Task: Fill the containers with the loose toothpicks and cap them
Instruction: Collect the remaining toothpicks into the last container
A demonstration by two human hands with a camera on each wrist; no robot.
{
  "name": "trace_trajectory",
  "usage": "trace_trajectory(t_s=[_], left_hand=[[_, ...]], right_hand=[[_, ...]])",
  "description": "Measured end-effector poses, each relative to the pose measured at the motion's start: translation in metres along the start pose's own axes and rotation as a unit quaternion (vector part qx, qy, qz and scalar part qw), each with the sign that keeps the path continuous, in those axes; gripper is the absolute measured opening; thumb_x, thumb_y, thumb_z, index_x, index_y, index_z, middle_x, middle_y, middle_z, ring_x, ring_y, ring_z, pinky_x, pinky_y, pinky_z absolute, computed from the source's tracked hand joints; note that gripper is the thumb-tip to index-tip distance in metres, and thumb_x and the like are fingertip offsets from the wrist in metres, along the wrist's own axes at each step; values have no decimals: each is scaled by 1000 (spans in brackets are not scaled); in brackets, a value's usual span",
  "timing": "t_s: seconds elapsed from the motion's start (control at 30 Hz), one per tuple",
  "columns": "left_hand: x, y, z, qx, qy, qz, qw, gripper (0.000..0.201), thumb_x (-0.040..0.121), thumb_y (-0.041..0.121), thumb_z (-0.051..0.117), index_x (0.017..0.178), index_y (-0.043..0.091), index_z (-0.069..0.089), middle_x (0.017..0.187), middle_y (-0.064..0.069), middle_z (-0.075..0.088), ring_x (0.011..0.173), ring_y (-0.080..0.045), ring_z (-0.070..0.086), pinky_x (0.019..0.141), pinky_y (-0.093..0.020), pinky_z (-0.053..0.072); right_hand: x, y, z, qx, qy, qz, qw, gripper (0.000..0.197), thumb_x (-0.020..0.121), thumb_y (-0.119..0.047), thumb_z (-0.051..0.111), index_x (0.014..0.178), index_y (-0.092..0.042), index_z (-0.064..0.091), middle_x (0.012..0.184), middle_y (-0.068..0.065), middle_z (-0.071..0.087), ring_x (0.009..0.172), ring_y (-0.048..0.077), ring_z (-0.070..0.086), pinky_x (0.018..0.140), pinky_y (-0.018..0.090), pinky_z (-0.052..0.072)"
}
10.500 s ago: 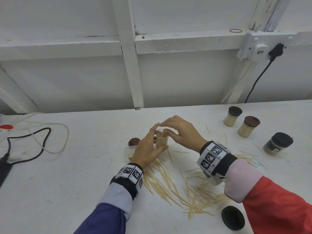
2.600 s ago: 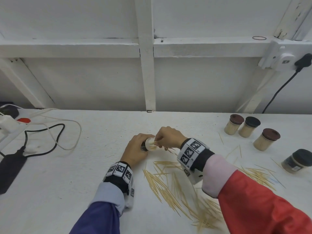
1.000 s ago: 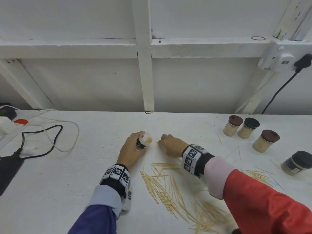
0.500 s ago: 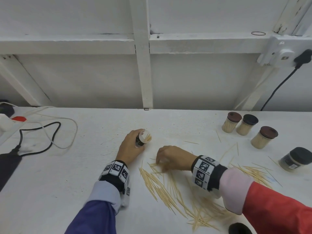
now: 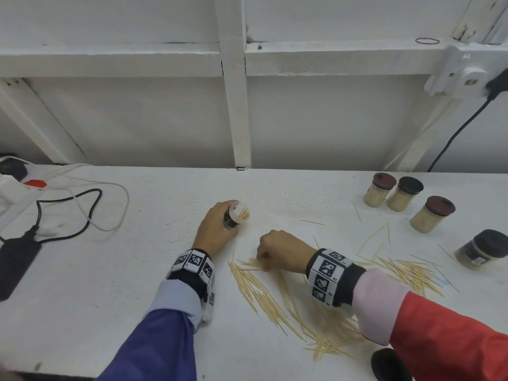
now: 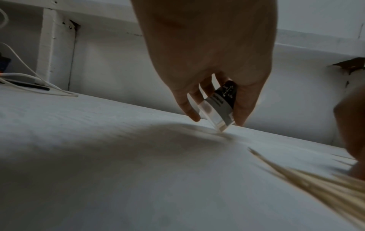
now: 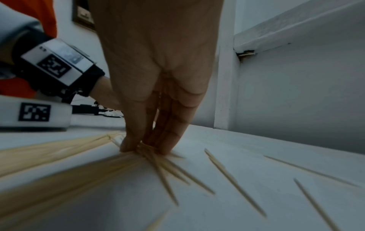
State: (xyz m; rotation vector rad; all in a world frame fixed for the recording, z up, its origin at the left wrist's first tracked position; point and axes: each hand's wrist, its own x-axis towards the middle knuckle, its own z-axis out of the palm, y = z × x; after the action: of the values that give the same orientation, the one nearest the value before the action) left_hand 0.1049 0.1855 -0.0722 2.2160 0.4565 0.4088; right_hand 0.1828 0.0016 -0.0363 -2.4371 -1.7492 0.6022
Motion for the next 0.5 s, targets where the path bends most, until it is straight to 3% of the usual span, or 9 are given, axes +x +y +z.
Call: trace_trajectory(t_s=[0.17, 0.37, 0.5], left_hand=[[0, 0, 0, -1, 2, -1, 1000, 57, 76, -2, 68, 127, 22, 58, 123, 3, 58, 113, -13, 51, 95, -27, 39], [0, -1, 0, 5, -4, 2, 1000, 58, 76, -2, 68, 127, 23, 57, 121, 4, 57, 114, -14, 52, 94, -27, 41], [0, -1, 0, 6, -4, 6, 1000, 58, 75, -2, 69, 126, 22, 58, 121, 3, 58, 113, -15, 53, 94, -28, 41]], right_hand=[[-6, -2, -4, -52, 8, 5, 999, 13, 88, -13, 59, 92, -14, 71, 99, 6, 66, 86, 28, 61, 69, 28, 40], [-8, -7, -3, -82, -16, 20, 996, 3, 86, -13, 57, 85, -16, 58, 101, 7, 62, 74, 23, 46, 65, 29, 31], [-8, -6, 0, -92, -15, 16, 995, 10, 89, -14, 54, 95, -10, 61, 104, 7, 61, 85, 27, 57, 66, 30, 36]])
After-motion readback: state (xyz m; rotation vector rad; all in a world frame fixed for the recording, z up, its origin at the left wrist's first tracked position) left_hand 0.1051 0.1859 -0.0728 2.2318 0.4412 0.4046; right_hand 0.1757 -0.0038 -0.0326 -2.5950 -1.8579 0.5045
